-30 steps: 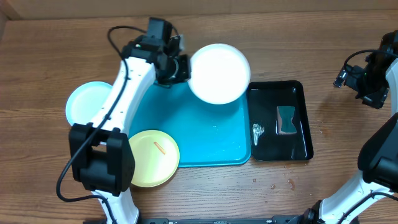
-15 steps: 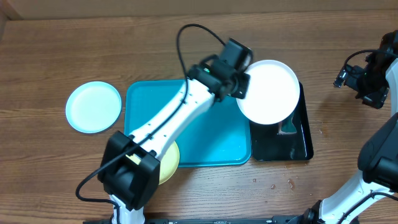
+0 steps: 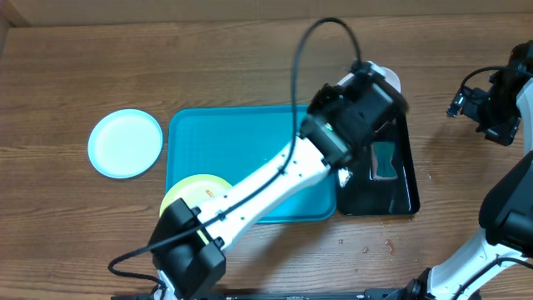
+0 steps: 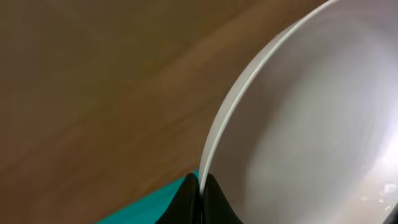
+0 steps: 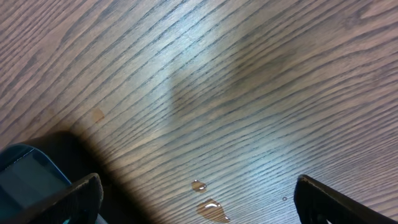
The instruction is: Clean dirty plates on tray and stack at the side
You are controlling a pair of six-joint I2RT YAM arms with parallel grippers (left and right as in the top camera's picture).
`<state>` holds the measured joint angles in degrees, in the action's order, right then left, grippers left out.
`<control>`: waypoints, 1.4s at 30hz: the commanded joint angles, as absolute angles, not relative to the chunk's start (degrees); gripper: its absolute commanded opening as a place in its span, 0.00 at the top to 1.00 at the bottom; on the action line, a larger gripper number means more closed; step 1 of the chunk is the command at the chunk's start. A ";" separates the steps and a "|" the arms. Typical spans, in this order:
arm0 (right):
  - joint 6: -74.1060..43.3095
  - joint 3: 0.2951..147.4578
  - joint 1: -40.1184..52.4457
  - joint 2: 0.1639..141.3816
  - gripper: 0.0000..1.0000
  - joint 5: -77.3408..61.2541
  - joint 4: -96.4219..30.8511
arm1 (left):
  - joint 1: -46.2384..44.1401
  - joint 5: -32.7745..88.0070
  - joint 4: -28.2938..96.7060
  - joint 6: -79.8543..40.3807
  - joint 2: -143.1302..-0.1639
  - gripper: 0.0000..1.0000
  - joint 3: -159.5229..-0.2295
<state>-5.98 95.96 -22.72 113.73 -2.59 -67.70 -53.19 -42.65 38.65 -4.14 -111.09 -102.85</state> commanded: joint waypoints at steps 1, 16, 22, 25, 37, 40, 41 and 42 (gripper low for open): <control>-6.20 97.14 -22.57 112.20 0.00 -2.66 -67.51 | -56.99 -59.24 36.25 5.28 -108.31 0.96 -104.99; -6.20 97.14 -22.57 112.20 0.00 -2.66 -67.51 | -62.72 -75.13 17.96 21.61 -108.31 0.96 -104.99; -6.20 97.14 -22.57 112.18 0.00 -2.66 -67.51 | -62.72 -74.94 17.96 21.39 -108.31 0.96 -104.99; -6.20 97.14 -22.57 112.20 0.00 -2.66 -67.51 | -62.70 -74.96 18.13 19.59 -108.31 0.96 -104.99; -6.20 97.14 -22.57 112.20 0.00 -2.66 -67.51 | -62.67 -73.95 22.06 10.63 -108.31 0.96 -104.92; -6.20 97.14 -22.57 112.18 0.00 -2.66 -67.51 | -62.39 -65.47 30.00 2.15 -108.31 0.96 -104.88; -6.20 97.14 -22.57 112.20 0.00 -2.66 -67.51 | -62.22 -61.98 32.51 -1.19 -108.31 0.96 -104.88; -6.20 97.14 -22.57 112.20 0.00 -2.66 -67.51 | -61.93 -57.87 35.07 -4.60 -108.31 0.96 -104.88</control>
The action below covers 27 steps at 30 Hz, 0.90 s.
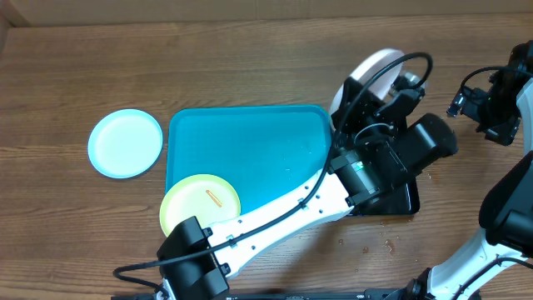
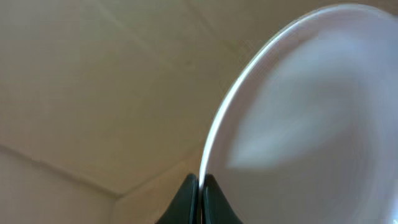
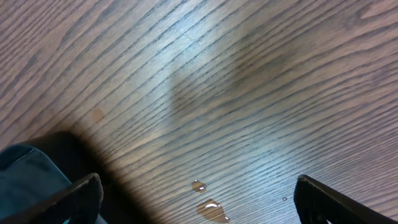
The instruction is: Clean dirty plates on tray and stack at the side
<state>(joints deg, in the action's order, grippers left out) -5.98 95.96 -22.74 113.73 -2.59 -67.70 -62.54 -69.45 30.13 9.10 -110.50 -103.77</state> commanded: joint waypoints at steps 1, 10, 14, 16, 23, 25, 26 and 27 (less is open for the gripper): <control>-6.20 97.14 -22.57 112.20 0.00 -2.66 -67.51 | -61.60 -53.32 37.56 -7.92 -108.31 0.96 -104.88; -6.20 97.14 -22.57 112.20 0.00 -2.66 -67.53 | -54.57 -15.77 46.06 -23.59 -109.08 0.96 -103.26; -6.20 97.14 -22.57 112.20 0.00 -2.66 -67.51 | -50.02 -10.26 48.01 -24.95 -109.49 0.96 -103.26; -6.20 97.14 -22.57 112.20 0.00 -2.66 -67.51 | -47.18 -9.32 49.28 -25.93 -109.49 0.96 -103.26; -6.20 97.14 -22.57 112.20 0.00 -2.66 -67.51 | -31.68 -6.63 56.10 -32.69 -109.49 0.96 -103.26; -6.20 97.14 -22.57 112.20 0.00 -2.66 -67.51 | -25.76 -4.47 58.43 -34.02 -109.49 0.96 -103.26; -6.20 97.14 -22.57 112.20 0.00 -2.66 -67.51 | -22.92 -3.68 59.57 -34.63 -109.49 0.96 -103.26; -6.20 97.14 -22.57 112.20 0.00 -2.66 -67.51 | -19.46 -3.01 60.90 -34.83 -109.49 0.96 -103.26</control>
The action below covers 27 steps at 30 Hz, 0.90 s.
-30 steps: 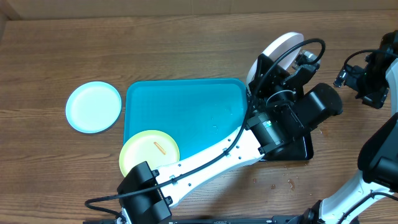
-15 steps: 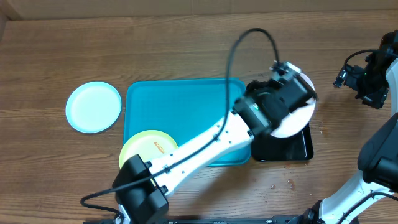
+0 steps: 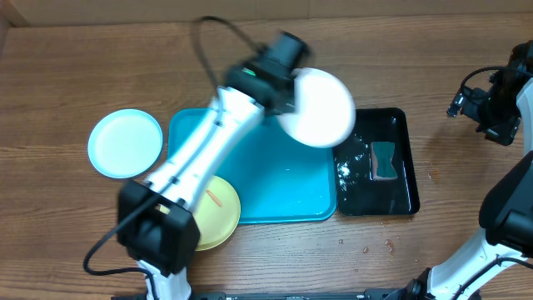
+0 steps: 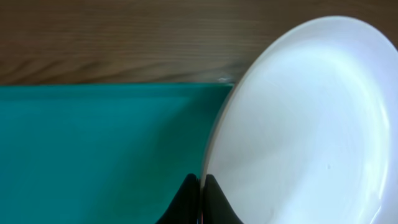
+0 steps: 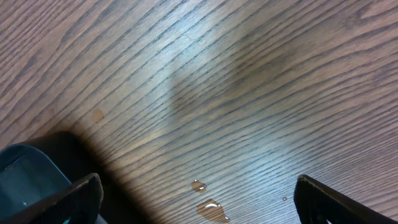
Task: Clean dirty plates on tray and stack at the side
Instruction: 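Carry the white plate left and stack it on the light-blue plate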
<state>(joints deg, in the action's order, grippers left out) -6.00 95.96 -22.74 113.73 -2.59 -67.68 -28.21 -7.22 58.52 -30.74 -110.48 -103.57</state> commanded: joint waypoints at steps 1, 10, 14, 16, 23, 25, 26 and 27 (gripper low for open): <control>-6.20 97.14 -22.57 112.20 0.00 -2.66 -67.51 | -16.88 -2.68 61.93 -34.96 -109.49 0.96 -103.26; -6.20 97.14 -22.57 112.20 0.00 -2.66 -67.51 | 9.98 -3.18 72.10 -34.92 -109.49 0.96 -103.26; -6.20 97.14 -22.57 112.20 0.00 -2.68 -67.51 | 18.57 -3.27 74.81 -34.74 -109.49 0.96 -103.26; -6.20 97.14 -22.57 112.20 0.00 -2.68 -67.51 | 21.76 -3.62 75.77 -34.74 -109.49 0.96 -103.26; -6.20 97.14 -22.57 112.20 0.00 -2.66 -67.51 | 27.77 -8.01 76.05 -35.00 -109.49 0.96 -103.26; -6.20 97.14 -22.57 112.20 0.00 -2.66 -67.51 | 27.83 -11.86 76.44 -34.96 -109.49 0.96 -103.24; -6.20 97.14 -22.57 112.20 0.00 -2.66 -67.51 | 27.79 -12.80 76.60 -34.94 -109.49 0.96 -103.22; -6.20 97.14 -22.57 112.20 0.00 -2.66 -67.51 | 27.73 -13.23 76.75 -34.94 -109.49 0.96 -103.22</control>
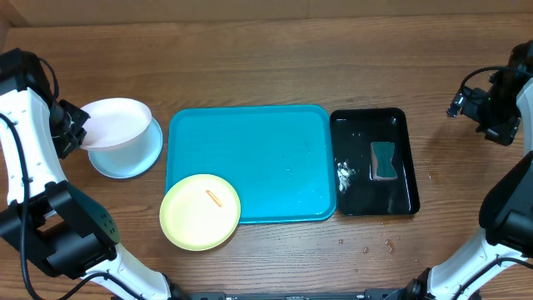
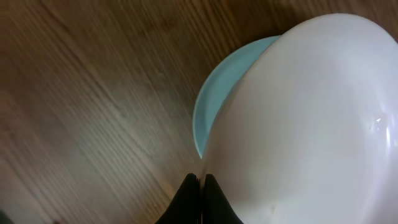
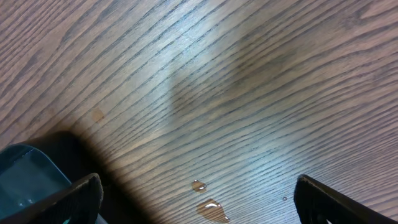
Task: Clean dirty plates on tray and stack at the side
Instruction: 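Carry the white plate left and stack it on the light-blue plate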
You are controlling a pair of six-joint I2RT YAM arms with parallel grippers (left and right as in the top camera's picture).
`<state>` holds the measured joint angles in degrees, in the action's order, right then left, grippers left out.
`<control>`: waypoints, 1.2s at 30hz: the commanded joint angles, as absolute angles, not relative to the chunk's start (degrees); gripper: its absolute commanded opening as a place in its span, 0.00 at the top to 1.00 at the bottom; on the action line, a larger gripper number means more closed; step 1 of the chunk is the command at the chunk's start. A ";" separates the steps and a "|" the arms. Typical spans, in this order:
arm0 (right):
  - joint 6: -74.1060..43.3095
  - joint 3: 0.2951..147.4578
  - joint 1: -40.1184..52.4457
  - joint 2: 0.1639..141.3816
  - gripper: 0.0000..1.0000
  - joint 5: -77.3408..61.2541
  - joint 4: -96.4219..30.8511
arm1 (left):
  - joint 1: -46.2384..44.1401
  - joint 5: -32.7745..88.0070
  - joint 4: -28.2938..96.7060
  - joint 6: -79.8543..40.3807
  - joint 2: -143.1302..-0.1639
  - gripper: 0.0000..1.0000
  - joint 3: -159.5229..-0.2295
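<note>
My left gripper [image 1: 77,132] is shut on the rim of a white plate [image 1: 117,123], held tilted just over the light blue plate [image 1: 133,160] lying on the table left of the teal tray [image 1: 250,162]. In the left wrist view the white plate [image 2: 311,124] covers most of the blue plate [image 2: 227,87]. A yellow-green plate [image 1: 200,212] with a small orange scrap sits on the tray's front left corner. My right gripper [image 3: 199,199] hangs open over bare wood at the far right, holding nothing.
A black basin [image 1: 375,162] right of the tray holds a dark green sponge [image 1: 383,160] and some white foam. Water drops [image 3: 208,205] lie on the wood under my right gripper. The right arm [image 1: 500,104] stands at the table's right edge.
My left gripper has moved with the white plate from above the tray's back right part to the far left, over the light blue plate. The right gripper has not moved.
My left gripper held the white plate over the black basin, then tipped up on edge behind it, then over the teal tray. Now it holds it above the blue plate at the left. The yellow-green plate has stayed on the tray throughout, and the right arm idle.
</note>
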<state>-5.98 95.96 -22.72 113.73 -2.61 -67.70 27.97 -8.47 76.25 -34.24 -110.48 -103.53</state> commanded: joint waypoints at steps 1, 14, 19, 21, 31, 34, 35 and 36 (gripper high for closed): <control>-6.20 97.14 -22.57 112.20 0.00 -2.66 -67.51 | 27.70 -13.41 76.97 -34.92 -109.49 0.96 -103.18; -6.20 97.14 -22.57 112.20 0.00 -2.68 -67.51 | 27.70 -13.91 71.94 -34.24 -109.49 0.96 -96.01; -6.20 97.14 -22.57 112.20 0.00 -2.66 -67.51 | 27.70 -13.91 70.35 -34.24 -109.49 0.95 -95.35; -6.20 97.14 -22.57 112.20 0.00 -2.66 -67.51 | 27.68 -13.89 70.04 -34.24 -109.49 0.91 -95.35; -6.20 97.14 -22.57 112.20 0.00 -2.66 -67.51 | 27.68 -3.20 69.01 -27.51 -109.49 0.44 -95.35; -6.20 97.14 -22.57 112.20 0.00 -2.66 -67.51 | 27.68 -0.12 70.19 -26.79 -109.47 0.45 -95.35; -6.20 97.14 -22.57 112.20 0.00 -2.66 -67.51 | 27.68 0.75 70.85 -26.79 -109.45 0.45 -95.35; -6.20 97.14 -22.57 112.20 0.00 -2.66 -67.53 | 27.68 1.56 71.55 -26.79 -109.36 0.46 -95.35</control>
